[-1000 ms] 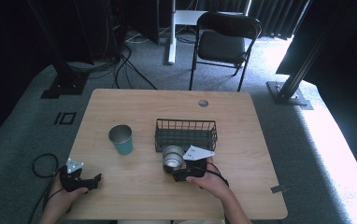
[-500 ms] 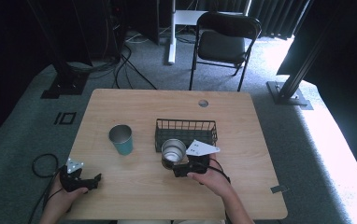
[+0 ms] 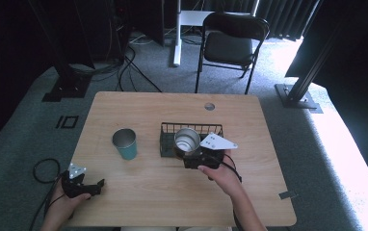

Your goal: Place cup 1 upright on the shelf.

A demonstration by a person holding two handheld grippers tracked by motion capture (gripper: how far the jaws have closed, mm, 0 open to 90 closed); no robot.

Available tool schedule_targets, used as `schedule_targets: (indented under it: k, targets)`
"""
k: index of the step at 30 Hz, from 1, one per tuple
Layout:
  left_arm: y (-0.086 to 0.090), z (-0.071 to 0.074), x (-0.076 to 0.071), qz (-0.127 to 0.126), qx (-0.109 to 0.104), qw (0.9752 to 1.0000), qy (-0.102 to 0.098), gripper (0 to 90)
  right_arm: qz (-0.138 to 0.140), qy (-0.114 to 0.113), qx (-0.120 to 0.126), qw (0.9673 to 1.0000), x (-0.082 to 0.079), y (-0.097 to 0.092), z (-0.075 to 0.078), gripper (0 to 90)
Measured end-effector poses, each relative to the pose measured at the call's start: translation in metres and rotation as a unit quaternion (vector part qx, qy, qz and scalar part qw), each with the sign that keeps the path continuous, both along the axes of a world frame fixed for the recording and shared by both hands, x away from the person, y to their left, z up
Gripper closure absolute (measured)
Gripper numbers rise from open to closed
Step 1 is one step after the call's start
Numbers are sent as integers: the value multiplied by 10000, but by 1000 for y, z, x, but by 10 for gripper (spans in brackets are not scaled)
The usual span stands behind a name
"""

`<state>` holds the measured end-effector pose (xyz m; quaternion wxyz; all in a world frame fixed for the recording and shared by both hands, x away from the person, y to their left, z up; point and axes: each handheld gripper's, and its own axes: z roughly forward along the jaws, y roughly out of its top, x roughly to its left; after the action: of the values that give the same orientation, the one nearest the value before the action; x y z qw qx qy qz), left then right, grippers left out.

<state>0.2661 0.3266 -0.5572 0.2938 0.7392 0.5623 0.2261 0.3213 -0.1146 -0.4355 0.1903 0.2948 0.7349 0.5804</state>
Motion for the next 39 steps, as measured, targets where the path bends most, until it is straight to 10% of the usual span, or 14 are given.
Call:
schedule_targets:
  k: [12,33,39]
  targets:
    - [0,0,0,2,1,10000,0,10,-1028,-129,33,9946,19,-17,13,181]
    - [0,0,0,0,0,10000,1,10,-2832,311,-461,9575,54,-29,-26,182]
    - [0,0,0,-1,2,10000,2,10,-2797,474,-516,9575,59,-22,-40,182]
